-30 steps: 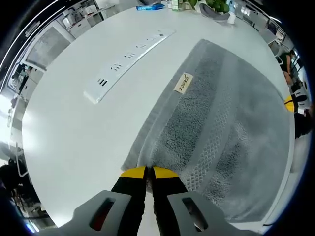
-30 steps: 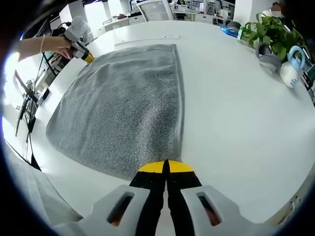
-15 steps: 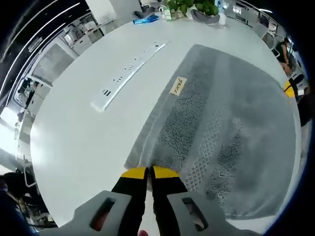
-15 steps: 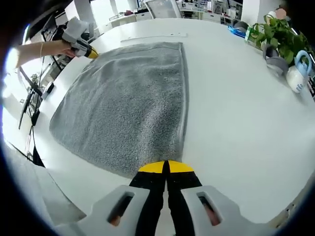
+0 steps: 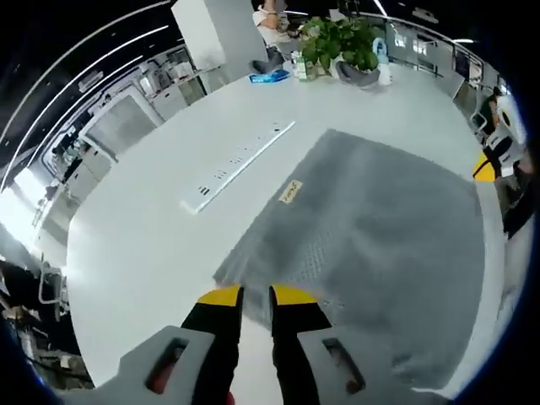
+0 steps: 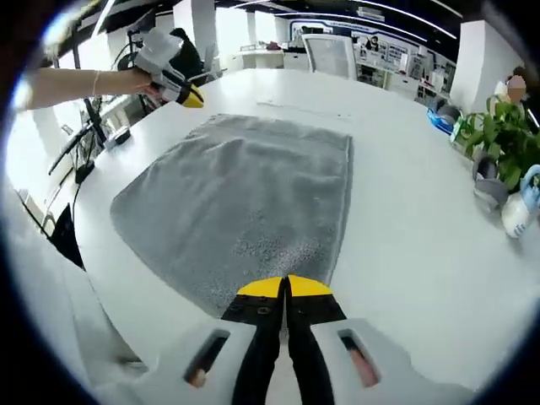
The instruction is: Fold the towel on the table until its edges align and the towel forms a compact rectangular stack.
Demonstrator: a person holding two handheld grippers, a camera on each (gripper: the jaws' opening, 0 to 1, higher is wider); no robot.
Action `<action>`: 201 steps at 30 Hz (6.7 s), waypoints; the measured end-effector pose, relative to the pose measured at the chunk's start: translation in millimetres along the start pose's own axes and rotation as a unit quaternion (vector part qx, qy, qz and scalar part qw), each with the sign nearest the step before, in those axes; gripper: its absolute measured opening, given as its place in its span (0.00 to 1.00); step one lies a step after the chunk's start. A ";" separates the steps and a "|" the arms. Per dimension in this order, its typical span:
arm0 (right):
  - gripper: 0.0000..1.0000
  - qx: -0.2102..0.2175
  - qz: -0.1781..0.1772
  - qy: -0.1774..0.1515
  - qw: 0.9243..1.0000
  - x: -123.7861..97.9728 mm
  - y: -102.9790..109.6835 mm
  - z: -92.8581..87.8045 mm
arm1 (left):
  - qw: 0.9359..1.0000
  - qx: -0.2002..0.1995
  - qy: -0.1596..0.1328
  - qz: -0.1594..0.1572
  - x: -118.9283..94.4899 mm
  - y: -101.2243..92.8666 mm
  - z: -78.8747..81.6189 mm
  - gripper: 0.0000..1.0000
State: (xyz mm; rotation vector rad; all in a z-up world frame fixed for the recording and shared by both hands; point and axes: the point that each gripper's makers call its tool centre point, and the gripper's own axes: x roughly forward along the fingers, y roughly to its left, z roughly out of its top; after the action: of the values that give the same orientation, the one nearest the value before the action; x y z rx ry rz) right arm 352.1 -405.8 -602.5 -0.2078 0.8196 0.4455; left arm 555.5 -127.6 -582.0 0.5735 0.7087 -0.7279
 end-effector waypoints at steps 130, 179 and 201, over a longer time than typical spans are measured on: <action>0.00 -0.130 0.043 -0.005 0.991 -56.0 -16.6 25.7 | 0.998 -0.012 -0.062 0.018 -161.4 -149.4 -53.0 0.03; 0.00 -0.135 -0.008 -0.060 0.989 -43.6 -57.9 120.6 | 0.994 -0.025 -0.094 0.050 -151.1 -61.2 18.0 0.03; 0.00 -0.124 -0.027 -0.050 0.991 10.4 -83.8 145.5 | 0.994 -0.049 -0.078 0.066 -99.7 -21.4 18.9 0.03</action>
State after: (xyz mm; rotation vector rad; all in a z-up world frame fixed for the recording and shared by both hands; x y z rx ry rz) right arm 492.5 -426.6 -512.1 -0.4335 0.6574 0.5028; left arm 492.6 -114.5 -500.6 0.4647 0.5532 -0.6047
